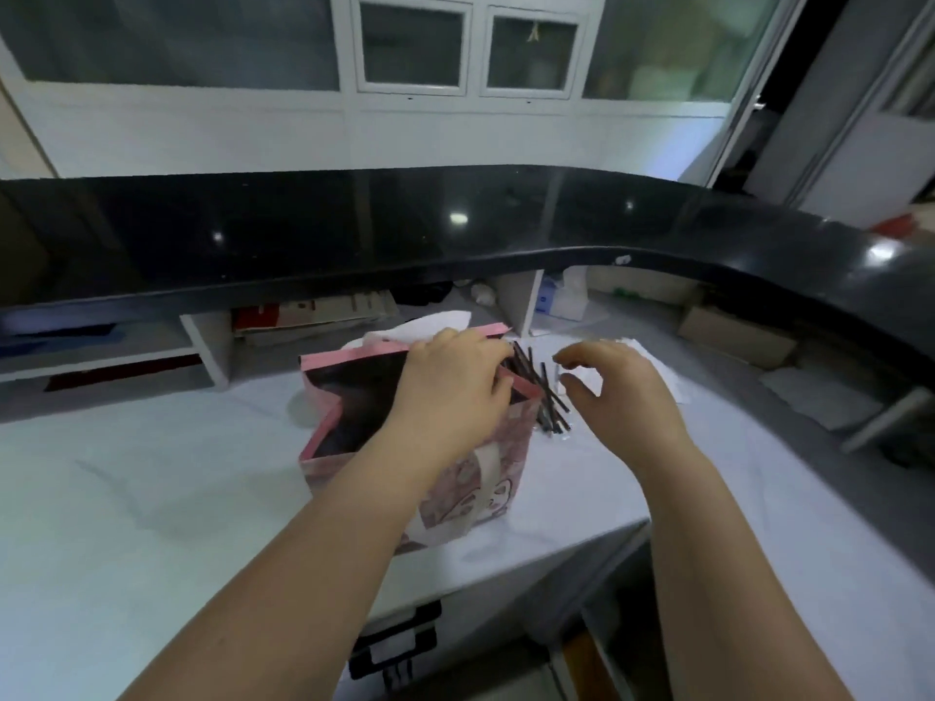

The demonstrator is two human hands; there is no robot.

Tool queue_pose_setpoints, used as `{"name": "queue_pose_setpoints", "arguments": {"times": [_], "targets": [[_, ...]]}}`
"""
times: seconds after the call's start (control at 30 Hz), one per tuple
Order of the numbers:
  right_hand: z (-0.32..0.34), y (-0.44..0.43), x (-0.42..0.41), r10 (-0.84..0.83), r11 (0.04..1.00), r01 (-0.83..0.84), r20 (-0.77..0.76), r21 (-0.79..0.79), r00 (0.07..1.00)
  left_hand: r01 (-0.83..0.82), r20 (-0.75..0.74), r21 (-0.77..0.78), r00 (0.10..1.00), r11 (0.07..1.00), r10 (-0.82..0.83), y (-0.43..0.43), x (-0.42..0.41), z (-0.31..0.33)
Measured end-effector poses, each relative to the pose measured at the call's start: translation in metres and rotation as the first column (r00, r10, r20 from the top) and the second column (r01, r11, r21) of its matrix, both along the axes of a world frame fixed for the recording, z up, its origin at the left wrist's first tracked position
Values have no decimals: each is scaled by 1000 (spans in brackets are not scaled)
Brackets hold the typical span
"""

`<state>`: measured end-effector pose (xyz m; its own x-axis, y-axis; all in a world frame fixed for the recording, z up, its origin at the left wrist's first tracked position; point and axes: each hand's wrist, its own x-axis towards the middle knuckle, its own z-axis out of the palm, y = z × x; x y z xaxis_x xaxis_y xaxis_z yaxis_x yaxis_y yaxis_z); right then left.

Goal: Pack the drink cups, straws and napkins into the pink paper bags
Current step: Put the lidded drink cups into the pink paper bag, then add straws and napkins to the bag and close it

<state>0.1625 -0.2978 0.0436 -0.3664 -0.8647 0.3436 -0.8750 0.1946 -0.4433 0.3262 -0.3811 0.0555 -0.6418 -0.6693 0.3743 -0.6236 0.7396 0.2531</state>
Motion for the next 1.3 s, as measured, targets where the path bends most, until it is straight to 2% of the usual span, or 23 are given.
{"name": "queue_pose_setpoints", "arguments": {"times": [0.07, 0.17, 0.3, 0.4, 0.6, 0.8, 0.93, 1.1, 1.2, 1.3], "targets": [[-3, 19, -13, -91, 996, 91, 3, -25, 996, 63, 7, -6, 998, 998, -63, 7, -27, 0], [-15, 53, -28, -230, 973, 230, -19, 18, 973, 162, 42, 19, 986, 987, -162, 22, -69, -9], [-42, 95, -41, -376, 923, 374, -3, 91, 927, 206, 222, 42, 952, 978, -210, 47, -113, -45], [-62, 110, -42, -426, 892, 419, 7, 170, 905, 214, 278, 128, 929, 968, -242, 56, -127, -84], [-104, 89, -57, -362, 899, 320, 96, 298, 927, 138, 309, 238, 928, 962, -209, 49, -144, -150], [-136, 22, -105, -252, 942, 192, 198, 276, 947, -77, 317, 227, 948, 971, 1, 12, -175, -184], [-162, -25, -134, -208, 956, 113, 355, 269, 912, -220, 305, 250, 942, 943, 139, -10, -187, -203], [-191, -80, -155, -203, 928, 9, 486, 372, 850, -323, 270, 245, 928, 914, 255, -28, -185, -213], [-204, -115, -159, -206, 922, 7, 477, 387, 855, -335, 263, 218, 925, 917, 275, -36, -181, -217], [-216, -142, -158, -189, 897, 39, 303, 441, 934, -351, 266, 224, 919, 909, 290, -44, -171, -221]]}}
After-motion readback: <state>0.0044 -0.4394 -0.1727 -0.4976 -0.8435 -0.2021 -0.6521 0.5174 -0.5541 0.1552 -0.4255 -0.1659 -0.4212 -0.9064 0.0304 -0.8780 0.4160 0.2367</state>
